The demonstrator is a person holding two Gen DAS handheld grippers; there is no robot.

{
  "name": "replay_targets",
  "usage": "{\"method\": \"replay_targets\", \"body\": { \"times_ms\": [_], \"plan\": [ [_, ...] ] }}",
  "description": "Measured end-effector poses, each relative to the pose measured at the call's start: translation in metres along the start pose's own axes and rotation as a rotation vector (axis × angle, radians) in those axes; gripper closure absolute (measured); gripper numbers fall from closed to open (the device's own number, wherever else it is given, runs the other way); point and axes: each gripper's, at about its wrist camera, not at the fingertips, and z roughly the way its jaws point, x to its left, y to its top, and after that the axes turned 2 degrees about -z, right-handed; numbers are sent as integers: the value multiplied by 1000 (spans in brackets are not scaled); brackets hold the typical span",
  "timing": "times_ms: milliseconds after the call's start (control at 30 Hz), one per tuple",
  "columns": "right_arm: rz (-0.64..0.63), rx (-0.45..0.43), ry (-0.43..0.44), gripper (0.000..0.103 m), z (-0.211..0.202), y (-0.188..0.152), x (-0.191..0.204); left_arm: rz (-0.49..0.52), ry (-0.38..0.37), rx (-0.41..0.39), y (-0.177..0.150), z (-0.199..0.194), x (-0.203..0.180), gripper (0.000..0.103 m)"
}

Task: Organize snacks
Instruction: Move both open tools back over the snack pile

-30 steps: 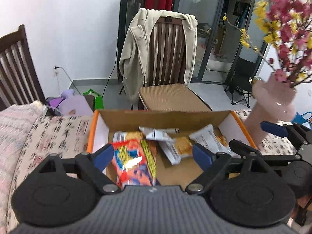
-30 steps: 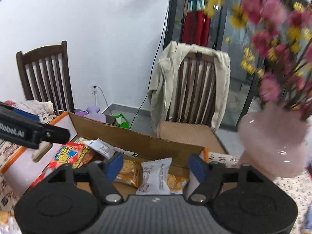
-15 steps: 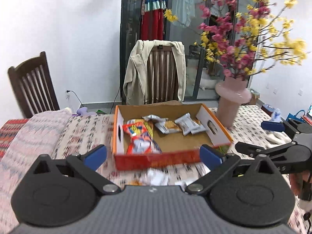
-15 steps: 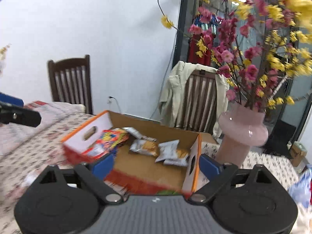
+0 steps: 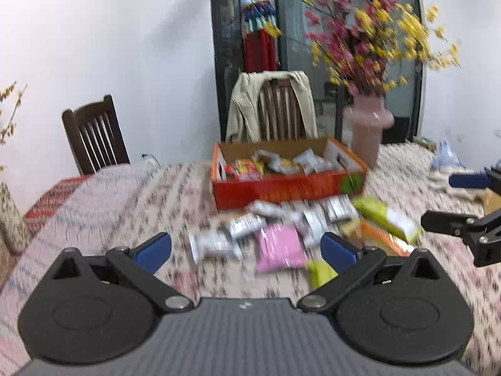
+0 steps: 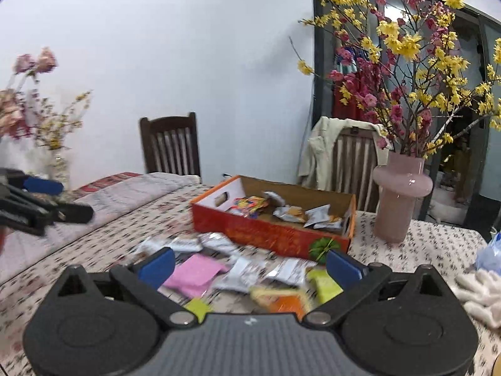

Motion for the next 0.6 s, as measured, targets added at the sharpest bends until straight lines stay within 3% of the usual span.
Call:
{"method": "replay_targets", "body": {
  "times_ms": [133,267,433,600],
  "plan": [
    [-61,5,34,0,-21,-33,12,-4,-51,59,-36,-3,-13,0],
    [-40,41,39,0,-37,-61,15,-56,-78,104,-58,-4,-18,0],
    [2,49,28,0,-49,-85,13,-70,-76,93,-66,-9,-15,0],
    [30,63,13,0,-45,-88,4,-92,-56,109,-62,5,-7,0]
  ]
}}
